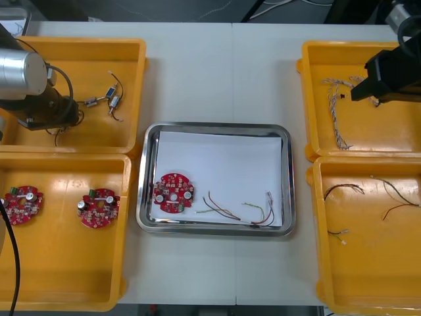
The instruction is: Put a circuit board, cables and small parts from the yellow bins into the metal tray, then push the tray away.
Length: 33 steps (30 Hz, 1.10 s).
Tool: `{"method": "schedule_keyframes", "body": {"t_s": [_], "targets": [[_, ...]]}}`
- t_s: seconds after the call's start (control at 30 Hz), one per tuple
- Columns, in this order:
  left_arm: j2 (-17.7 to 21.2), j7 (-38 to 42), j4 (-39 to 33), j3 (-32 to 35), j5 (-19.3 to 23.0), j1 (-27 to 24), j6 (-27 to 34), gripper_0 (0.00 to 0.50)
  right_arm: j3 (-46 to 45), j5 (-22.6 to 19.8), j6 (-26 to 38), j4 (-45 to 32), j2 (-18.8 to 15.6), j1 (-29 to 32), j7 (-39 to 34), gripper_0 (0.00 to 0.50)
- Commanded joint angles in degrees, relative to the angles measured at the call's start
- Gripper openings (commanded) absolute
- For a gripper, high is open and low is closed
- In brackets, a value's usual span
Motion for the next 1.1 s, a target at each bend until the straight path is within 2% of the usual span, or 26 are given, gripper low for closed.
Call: {"method": "schedule_keyframes", "body": {"t_s": [0.03,0.13,0.2,0.27,0.37,0.43,0.47,0.53,0.8,0.9,1.1], "targets": [[-0.5,-6.0,0.7,0.4,-0.2,-1.7,-1.2,0.445,-6.6,0.4,0.2,-0.5,-4.2,2.9,-1.8,0.500],[-0.5,-6.0,1.2,0.4,-0.2,-1.7,-1.8,0.445,-8.2,1.6,0.2,-0.5,-4.7,3.9,-1.8,0.500],[-0.5,-6.0,1.3,0.4,-0.2,-1.7,-1.8,0.444,-9.5,4.4,0.2,-0.5,-5.5,4.7,-1.8,0.500],[-0.5,-6.0,1.3,0.4,-0.2,-1.7,-1.8,0.431,-10.2,5.5,0.2,-0.5,-5.8,5.3,-1.5,0.500],[-0.5,-5.9,1.3,0.4,0.0,-1.7,-1.8,0.331,-12.1,7.5,0.2,-0.4,-6.1,6.8,-1.3,0.500],[-0.5,-5.9,1.3,0.4,0.2,-1.7,-1.8,0.177,-13.6,9.0,0.2,-0.5,-6.4,8.0,-0.6,0.500],[-0.5,-5.8,1.3,0.4,0.1,-1.7,-1.8,0.140,-13.9,9.2,0.2,-0.5,-6.4,8.1,-0.4,0.500],[-0.5,-5.7,1.3,0.4,0.4,-1.7,-1.8,0.009,-14.8,9.9,0.2,0.0,-6.6,8.5,0.3,0.500],[-0.5,-5.6,0.8,0.9,1.2,-1.7,-1.6,0.000,-15.9,10.3,0.2,2.7,-6.6,8.5,2.5,0.500],[-0.5,-5.3,-1.3,2.0,1.7,-1.7,0.8,0.000,-15.3,10.4,0.2,2.9,-6.5,8.4,3.2,0.500],[-0.5,-4.6,-7.8,5.3,2.7,-1.7,9.8,0.000,-11.7,11.0,0.2,3.9,-6.3,8.1,4.0,0.500]]}}
